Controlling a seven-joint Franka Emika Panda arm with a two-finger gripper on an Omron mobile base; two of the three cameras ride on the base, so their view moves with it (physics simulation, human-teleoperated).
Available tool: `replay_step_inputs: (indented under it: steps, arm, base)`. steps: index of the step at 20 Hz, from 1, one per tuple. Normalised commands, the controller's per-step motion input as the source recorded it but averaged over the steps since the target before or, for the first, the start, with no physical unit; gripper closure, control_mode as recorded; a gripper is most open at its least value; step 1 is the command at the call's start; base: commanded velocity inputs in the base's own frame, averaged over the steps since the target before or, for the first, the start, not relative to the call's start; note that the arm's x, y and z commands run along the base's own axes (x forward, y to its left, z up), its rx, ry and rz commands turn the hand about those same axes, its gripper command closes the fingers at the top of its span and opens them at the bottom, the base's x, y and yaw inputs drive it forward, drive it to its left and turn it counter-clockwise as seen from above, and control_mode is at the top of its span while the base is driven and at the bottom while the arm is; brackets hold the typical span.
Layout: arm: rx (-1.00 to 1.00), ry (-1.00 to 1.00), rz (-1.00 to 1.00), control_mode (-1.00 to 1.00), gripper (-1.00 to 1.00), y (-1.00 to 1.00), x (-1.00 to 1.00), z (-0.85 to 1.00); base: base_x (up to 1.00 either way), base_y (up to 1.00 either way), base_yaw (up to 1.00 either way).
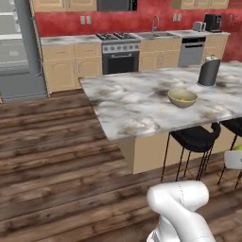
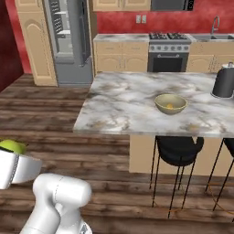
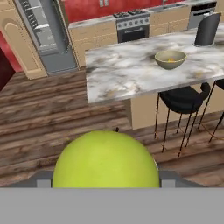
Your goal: Retrieve the apple and pear from the fridge and place them into the bowl on the dining table.
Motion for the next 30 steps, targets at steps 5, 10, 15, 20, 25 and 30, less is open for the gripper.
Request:
replay_step_inputs:
  steps: [5,10,15,20,25,30]
  arm:
    - [0.0,0.0,0.0,1.0,1.0,0.0,0.0,0.0]
    - [0.0,0.0,0.0,1.0,1.0,0.0,0.0,0.0]
    - [0.0,0.0,0.0,1.0,1.0,0.0,0.0,0.0]
    - [0.0,0.0,0.0,1.0,1.0,0.0,0.0,0.0]
    - [0.0,0.0,0.0,1.0,1.0,0.0,0.0,0.0]
    - [0.0,0.0,0.0,1.0,1.0,0.0,0.0,0.0]
  base:
    - [0.1,-1.0,-0.14]
    - [0.84,-0.76,-0.06]
    - [1.0,-0.29,0.0]
    - [1.0,-0.19,0.0]
    - [1.0,-0.3,0.04]
    - [0.97,-0.29,0.17]
